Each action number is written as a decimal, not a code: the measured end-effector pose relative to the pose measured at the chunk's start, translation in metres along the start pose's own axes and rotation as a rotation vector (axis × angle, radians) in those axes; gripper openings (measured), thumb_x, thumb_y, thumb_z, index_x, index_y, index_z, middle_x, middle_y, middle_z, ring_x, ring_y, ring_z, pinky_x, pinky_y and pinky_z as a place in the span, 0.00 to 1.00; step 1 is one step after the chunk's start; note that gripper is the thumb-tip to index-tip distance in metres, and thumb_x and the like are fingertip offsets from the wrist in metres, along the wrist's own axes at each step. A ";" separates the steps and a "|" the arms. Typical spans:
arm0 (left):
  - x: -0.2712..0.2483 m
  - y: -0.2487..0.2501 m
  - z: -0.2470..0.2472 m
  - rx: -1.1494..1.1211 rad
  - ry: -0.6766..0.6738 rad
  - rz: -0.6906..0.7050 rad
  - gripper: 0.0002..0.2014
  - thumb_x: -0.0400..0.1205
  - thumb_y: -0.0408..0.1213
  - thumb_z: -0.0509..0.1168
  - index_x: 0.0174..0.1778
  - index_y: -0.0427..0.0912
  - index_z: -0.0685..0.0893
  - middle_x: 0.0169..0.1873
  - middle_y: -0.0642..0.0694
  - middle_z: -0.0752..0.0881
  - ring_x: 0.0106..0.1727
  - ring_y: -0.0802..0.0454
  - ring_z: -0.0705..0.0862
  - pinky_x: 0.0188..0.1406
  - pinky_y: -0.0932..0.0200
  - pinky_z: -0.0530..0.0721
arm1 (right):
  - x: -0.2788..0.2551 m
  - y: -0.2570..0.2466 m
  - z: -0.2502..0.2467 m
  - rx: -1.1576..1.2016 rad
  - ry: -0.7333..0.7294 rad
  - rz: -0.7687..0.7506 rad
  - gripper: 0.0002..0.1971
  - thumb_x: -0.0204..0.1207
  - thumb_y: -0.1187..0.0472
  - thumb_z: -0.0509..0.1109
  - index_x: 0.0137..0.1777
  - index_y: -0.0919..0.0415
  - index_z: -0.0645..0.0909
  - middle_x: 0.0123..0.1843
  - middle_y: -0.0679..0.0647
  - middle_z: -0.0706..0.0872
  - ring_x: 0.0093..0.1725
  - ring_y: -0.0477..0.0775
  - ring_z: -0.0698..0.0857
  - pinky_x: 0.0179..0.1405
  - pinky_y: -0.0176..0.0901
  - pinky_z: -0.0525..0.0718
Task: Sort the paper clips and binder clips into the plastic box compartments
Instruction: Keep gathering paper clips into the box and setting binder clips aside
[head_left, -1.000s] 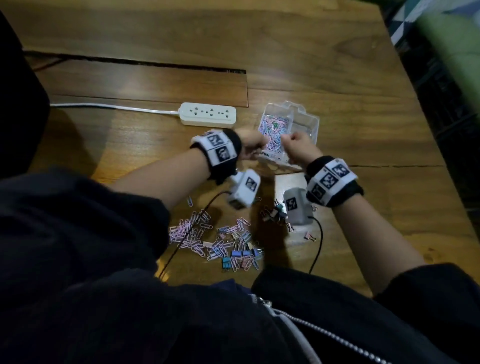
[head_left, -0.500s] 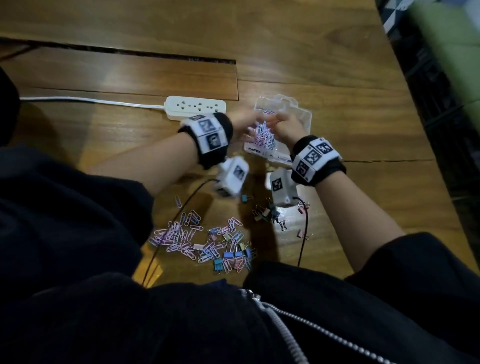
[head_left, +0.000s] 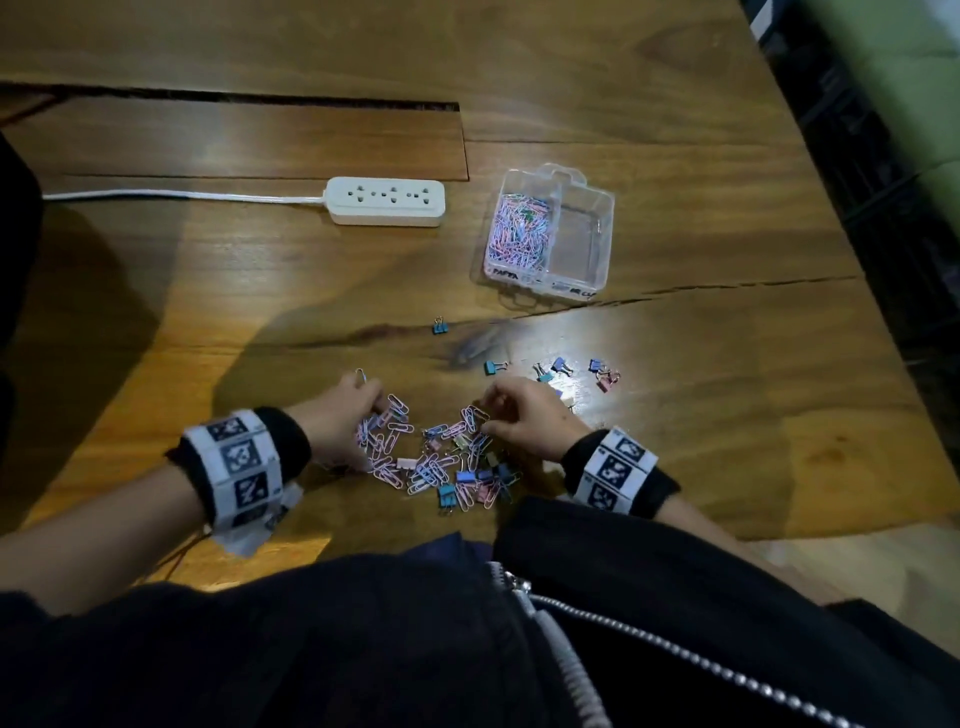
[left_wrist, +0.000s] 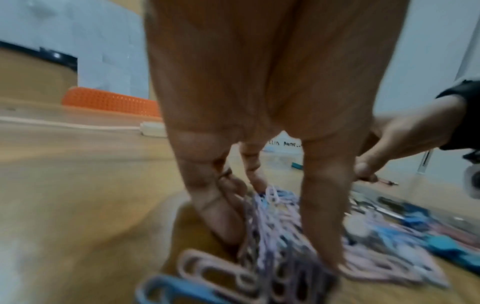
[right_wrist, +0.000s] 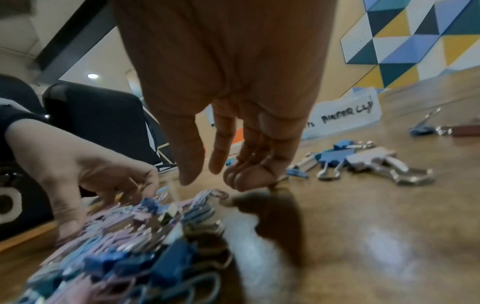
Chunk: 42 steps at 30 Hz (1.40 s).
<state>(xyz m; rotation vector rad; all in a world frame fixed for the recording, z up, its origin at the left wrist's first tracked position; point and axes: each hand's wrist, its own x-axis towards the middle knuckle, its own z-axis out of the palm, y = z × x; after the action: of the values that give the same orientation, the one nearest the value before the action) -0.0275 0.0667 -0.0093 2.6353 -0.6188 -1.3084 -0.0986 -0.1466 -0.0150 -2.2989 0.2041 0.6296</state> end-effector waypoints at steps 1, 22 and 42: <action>-0.001 0.002 0.007 -0.052 0.005 0.023 0.29 0.68 0.34 0.76 0.62 0.43 0.70 0.63 0.43 0.69 0.58 0.45 0.78 0.55 0.54 0.82 | 0.001 0.000 0.005 -0.024 0.008 -0.010 0.13 0.71 0.61 0.73 0.54 0.61 0.78 0.53 0.54 0.80 0.51 0.48 0.77 0.53 0.39 0.77; 0.010 0.040 0.001 0.007 0.187 0.257 0.08 0.79 0.34 0.64 0.51 0.40 0.84 0.48 0.46 0.84 0.48 0.50 0.82 0.45 0.58 0.83 | 0.006 -0.002 0.026 -0.292 -0.035 -0.138 0.10 0.77 0.57 0.65 0.53 0.62 0.79 0.55 0.56 0.78 0.55 0.55 0.79 0.60 0.51 0.80; 0.024 0.045 -0.005 -0.208 0.147 0.284 0.02 0.78 0.35 0.67 0.44 0.42 0.82 0.47 0.47 0.84 0.49 0.53 0.81 0.48 0.63 0.80 | 0.004 -0.001 0.008 0.124 -0.006 -0.018 0.06 0.70 0.64 0.72 0.39 0.55 0.77 0.42 0.49 0.81 0.46 0.51 0.81 0.49 0.43 0.82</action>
<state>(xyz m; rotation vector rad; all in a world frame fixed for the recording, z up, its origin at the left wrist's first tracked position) -0.0236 0.0155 -0.0107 2.3473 -0.7560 -1.0280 -0.0983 -0.1406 -0.0212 -2.1772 0.2134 0.5985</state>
